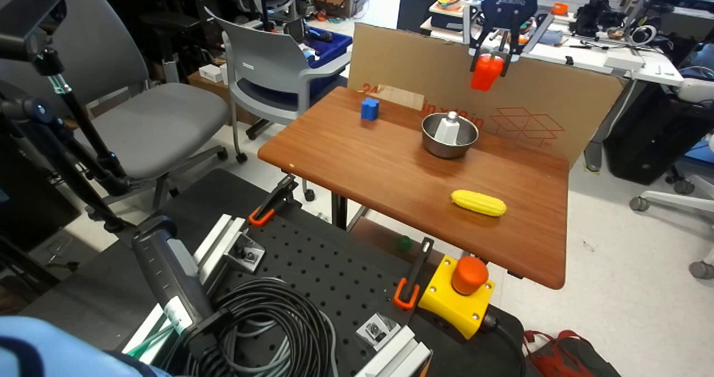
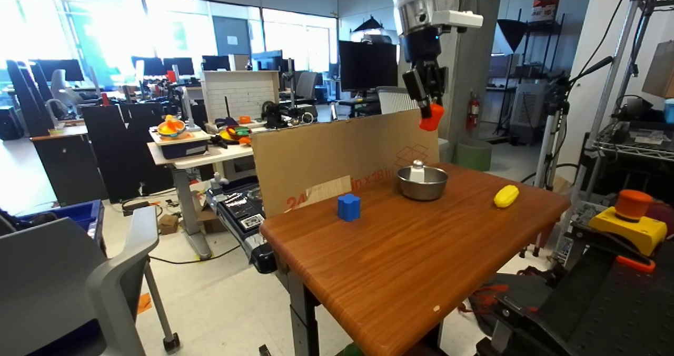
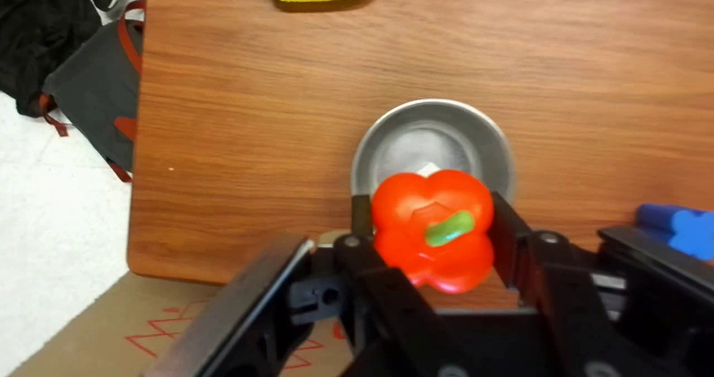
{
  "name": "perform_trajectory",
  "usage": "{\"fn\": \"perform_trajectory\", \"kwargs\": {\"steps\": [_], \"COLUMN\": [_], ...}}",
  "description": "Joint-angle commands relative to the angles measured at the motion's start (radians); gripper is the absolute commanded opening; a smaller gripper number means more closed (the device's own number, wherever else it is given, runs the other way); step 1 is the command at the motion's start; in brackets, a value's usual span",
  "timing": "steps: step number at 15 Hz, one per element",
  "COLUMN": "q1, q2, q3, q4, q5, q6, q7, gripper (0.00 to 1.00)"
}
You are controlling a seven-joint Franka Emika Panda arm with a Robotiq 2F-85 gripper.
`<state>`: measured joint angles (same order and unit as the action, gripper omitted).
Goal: Pick up the orange bell pepper plush toy and put it at the center of the table
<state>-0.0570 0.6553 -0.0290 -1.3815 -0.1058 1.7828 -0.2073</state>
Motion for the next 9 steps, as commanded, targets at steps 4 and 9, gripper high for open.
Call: {"fn": "perform_trajectory", "kwargs": {"steps": [4,9], "q1": [0.105,0.174], "q2": [-0.224,-0.206], "q3": [0.070,0.087], "q4": [-0.397,-0.523], "q5": [-0.089,-0.187], "q6": [0.121,0.199], "q7": [-0.020,0.038], "gripper": [0.25,0.25]}}
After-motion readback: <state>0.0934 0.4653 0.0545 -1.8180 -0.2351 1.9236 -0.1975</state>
